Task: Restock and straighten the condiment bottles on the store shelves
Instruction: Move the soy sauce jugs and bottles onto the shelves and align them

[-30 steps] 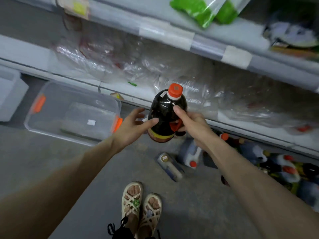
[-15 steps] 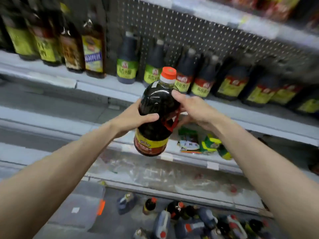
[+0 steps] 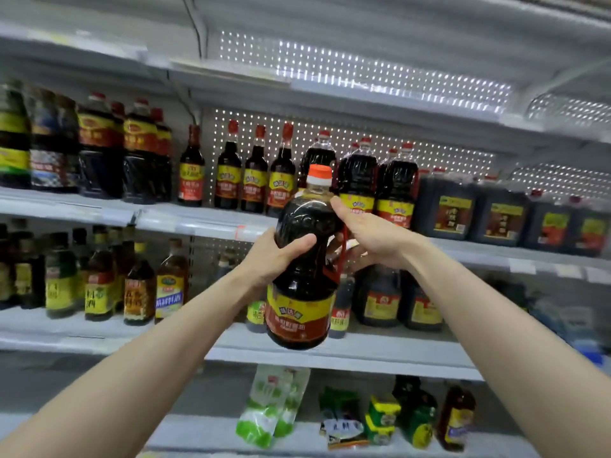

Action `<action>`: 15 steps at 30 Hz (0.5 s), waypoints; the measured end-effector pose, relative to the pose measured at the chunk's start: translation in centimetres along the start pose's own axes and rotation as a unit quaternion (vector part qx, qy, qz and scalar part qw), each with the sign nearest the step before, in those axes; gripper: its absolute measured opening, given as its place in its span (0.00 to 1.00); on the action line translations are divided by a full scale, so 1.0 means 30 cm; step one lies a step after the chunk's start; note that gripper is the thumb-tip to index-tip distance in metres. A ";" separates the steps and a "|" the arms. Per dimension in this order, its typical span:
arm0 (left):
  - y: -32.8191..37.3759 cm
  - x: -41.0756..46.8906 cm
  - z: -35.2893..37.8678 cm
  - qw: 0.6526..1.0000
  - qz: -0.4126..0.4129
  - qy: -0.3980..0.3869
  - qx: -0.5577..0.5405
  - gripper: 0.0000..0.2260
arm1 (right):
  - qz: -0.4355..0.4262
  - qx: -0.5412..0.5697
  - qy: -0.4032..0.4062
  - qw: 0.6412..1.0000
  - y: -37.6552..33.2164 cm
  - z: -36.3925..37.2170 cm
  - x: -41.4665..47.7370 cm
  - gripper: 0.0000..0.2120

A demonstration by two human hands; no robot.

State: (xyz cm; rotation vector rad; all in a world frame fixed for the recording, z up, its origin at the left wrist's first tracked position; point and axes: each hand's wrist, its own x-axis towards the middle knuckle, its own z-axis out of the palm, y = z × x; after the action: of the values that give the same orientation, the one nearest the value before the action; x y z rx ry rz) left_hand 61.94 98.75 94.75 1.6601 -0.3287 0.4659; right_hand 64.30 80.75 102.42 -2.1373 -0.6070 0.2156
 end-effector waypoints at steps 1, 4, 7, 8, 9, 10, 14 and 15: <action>0.031 0.019 0.009 1.000 0.005 0.002 0.004 0.05 | -0.007 0.013 0.009 1.000 -0.016 -0.024 -0.008 0.32; 0.085 0.073 0.036 1.000 0.015 0.004 0.010 0.07 | -0.027 0.032 0.042 0.998 -0.030 -0.076 -0.019 0.33; 0.135 0.143 0.080 1.000 0.027 0.005 -0.005 0.21 | -0.059 0.074 0.079 0.992 -0.033 -0.137 -0.027 0.31; 0.152 0.170 0.101 0.999 0.034 0.004 -0.010 0.24 | -0.075 0.087 0.088 0.989 -0.031 -0.164 -0.028 0.30; 0.164 0.196 0.117 0.999 0.040 0.005 -0.015 0.26 | -0.089 0.096 0.094 0.987 -0.029 -0.187 -0.027 0.28; 0.181 0.220 0.138 0.999 0.046 0.006 -0.021 0.27 | -0.103 0.104 0.102 0.984 -0.026 -0.213 -0.024 0.26; 0.227 0.340 0.244 0.997 0.067 -0.001 -0.027 0.23 | -0.144 0.143 0.132 0.970 0.017 -0.349 0.002 0.23; 0.233 0.364 0.268 0.997 0.072 -0.003 -0.025 0.23 | -0.150 0.148 0.134 0.968 0.027 -0.378 0.009 0.23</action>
State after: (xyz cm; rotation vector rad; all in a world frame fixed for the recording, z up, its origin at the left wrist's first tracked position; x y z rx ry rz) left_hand 69.12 90.37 105.29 1.5964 -0.4638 0.5558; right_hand 68.95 72.38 108.58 -1.7228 -0.6811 -0.1419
